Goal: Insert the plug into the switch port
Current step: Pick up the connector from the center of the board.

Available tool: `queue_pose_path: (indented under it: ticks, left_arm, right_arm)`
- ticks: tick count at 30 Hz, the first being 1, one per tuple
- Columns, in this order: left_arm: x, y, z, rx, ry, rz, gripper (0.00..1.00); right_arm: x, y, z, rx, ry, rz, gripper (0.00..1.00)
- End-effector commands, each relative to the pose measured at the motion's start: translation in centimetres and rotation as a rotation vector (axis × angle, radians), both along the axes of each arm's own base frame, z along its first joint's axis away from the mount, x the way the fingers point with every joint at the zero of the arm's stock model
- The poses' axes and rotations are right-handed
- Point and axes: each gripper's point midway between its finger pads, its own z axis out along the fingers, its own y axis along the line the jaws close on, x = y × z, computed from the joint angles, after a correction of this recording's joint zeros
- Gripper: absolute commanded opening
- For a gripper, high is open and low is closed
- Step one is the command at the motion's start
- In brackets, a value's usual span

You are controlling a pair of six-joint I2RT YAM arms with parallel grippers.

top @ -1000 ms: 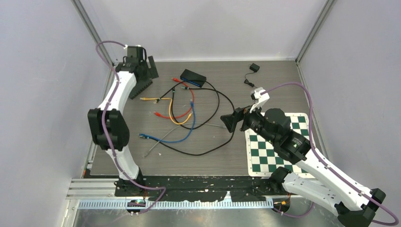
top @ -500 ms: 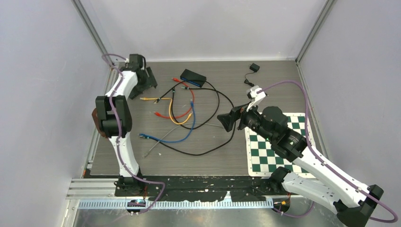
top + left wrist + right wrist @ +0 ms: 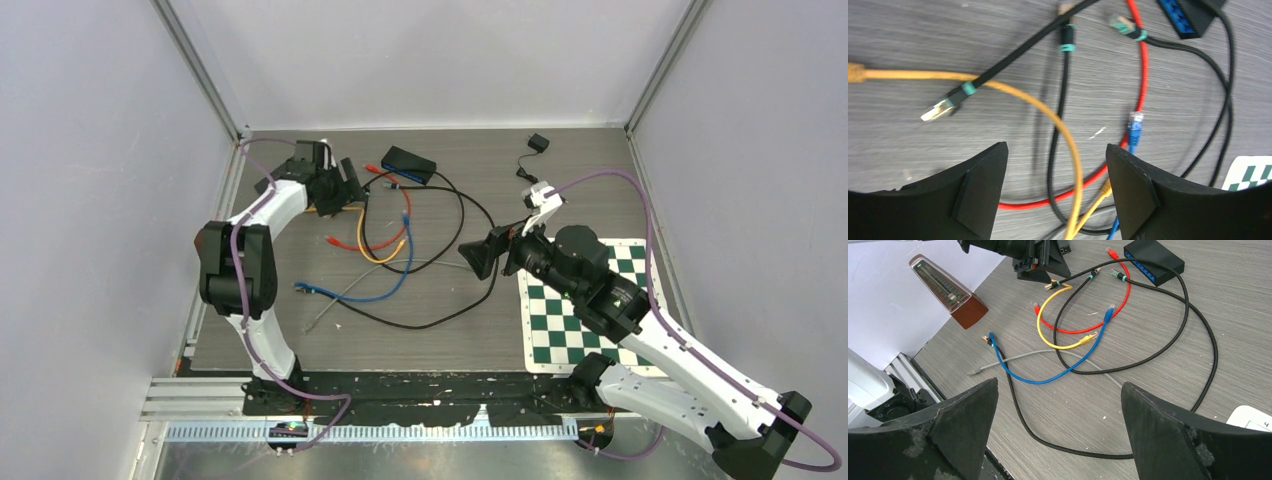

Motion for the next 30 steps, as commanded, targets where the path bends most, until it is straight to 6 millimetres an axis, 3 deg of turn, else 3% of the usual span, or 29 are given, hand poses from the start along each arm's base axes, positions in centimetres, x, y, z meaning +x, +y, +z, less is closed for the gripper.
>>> queue_pose_path:
  ticks: [1, 5, 7, 11, 12, 14, 17, 22, 26, 30]
  left_arm:
    - [1.9, -3.5, 1.4, -0.08, -0.105, -0.086, 0.74]
    - [2.0, -5.3, 0.0, -0.146, -0.062, -0.121, 0.67]
    - [1.7, -5.4, -0.4, -0.151, -0.045, -0.118, 0.58]
    - [1.1, -4.6, 0.9, -0.107, -0.053, -0.116, 0.46]
    - [0.9, -4.4, 1.4, -0.092, -0.052, -0.118, 0.41]
    - [0.5, -4.2, 2.3, -0.078, -0.061, -0.129, 0.19]
    - [0.0, -4.2, 3.9, -0.073, -0.088, -0.158, 0.0]
    - [-1.3, -4.0, 7.7, -0.044, -0.16, -0.176, 0.0]
    - [-3.2, -5.2, 11.5, -0.137, -0.224, -0.199, 0.0]
    - [-5.7, -6.2, 13.0, -0.224, -0.232, -0.236, 0.0]
  right_arm:
    - [-0.5, -0.3, 2.1, 0.066, -0.029, -0.008, 1.0]
    - [-0.7, -0.8, 2.0, 0.072, -0.025, -0.022, 1.0]
    - [-0.7, -1.1, 2.0, 0.076, -0.029, -0.033, 1.0]
    - [-0.6, -1.5, 2.3, 0.073, -0.037, -0.053, 1.0]
    - [-0.5, -1.6, 2.4, 0.069, -0.04, -0.058, 1.0]
    - [-0.3, -1.7, 2.8, 0.069, -0.045, -0.068, 1.0]
    - [-0.1, -1.6, 2.9, 0.07, -0.05, -0.073, 0.98]
    - [0.6, -1.4, 3.0, 0.05, -0.036, -0.094, 0.95]
    - [0.9, -1.3, 3.4, 0.079, -0.021, -0.108, 0.95]
    - [0.2, -0.3, 4.8, 0.142, -0.055, -0.044, 0.95]
